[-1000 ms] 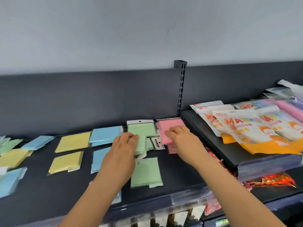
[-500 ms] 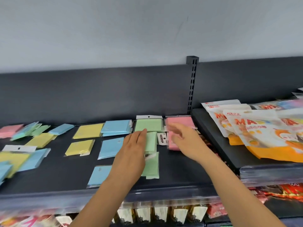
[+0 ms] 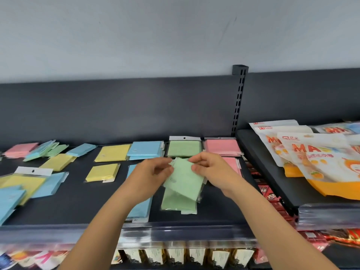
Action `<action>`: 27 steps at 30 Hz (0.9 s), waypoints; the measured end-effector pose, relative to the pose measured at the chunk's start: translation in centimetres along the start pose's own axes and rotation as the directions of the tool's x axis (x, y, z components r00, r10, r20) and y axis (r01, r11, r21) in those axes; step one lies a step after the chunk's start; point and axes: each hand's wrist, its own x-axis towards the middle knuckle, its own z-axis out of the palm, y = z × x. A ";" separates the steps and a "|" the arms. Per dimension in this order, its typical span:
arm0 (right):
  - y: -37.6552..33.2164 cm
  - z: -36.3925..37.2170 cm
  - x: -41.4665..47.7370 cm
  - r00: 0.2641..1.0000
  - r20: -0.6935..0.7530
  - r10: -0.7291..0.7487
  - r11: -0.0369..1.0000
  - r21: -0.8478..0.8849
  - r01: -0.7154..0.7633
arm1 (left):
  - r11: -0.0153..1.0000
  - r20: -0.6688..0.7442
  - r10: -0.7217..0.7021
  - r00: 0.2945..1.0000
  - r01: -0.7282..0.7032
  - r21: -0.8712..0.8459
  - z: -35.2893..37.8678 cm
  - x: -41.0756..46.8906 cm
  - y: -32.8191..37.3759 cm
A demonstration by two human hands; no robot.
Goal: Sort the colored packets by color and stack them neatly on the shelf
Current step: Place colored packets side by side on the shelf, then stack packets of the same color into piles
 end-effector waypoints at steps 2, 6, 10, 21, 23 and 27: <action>0.4 0.9 0.4 0.998 0.062 0.008 0.999 -0.045 -0.005 | 0.998 0.043 -0.036 0.998 0.034 0.047 0.5 -0.2 -0.8; 1.3 2.3 1.1 0.986 0.159 -0.041 0.894 -0.435 0.108 | 0.961 0.034 -0.084 0.996 0.072 0.267 1.3 -0.8 -1.9; 1.2 2.7 1.0 0.981 0.171 -0.092 0.753 -0.632 0.181 | 0.956 0.023 -0.070 0.997 0.060 0.287 1.2 -1.2 -2.4; -1.4 7.4 1.8 0.951 0.151 -0.270 0.798 -0.517 0.308 | 0.957 -0.177 -0.040 0.983 0.088 0.275 -3.6 -3.2 -6.7; -2.0 9.1 2.1 0.951 0.168 -0.258 0.801 -0.513 0.308 | 0.953 -0.192 -0.033 0.981 0.088 0.290 -5.3 -3.8 -8.0; -3.7 13.1 3.2 0.946 0.184 -0.267 0.784 -0.529 0.324 | 0.937 -0.227 0.016 0.974 0.065 0.344 -9.2 -4.7 -11.7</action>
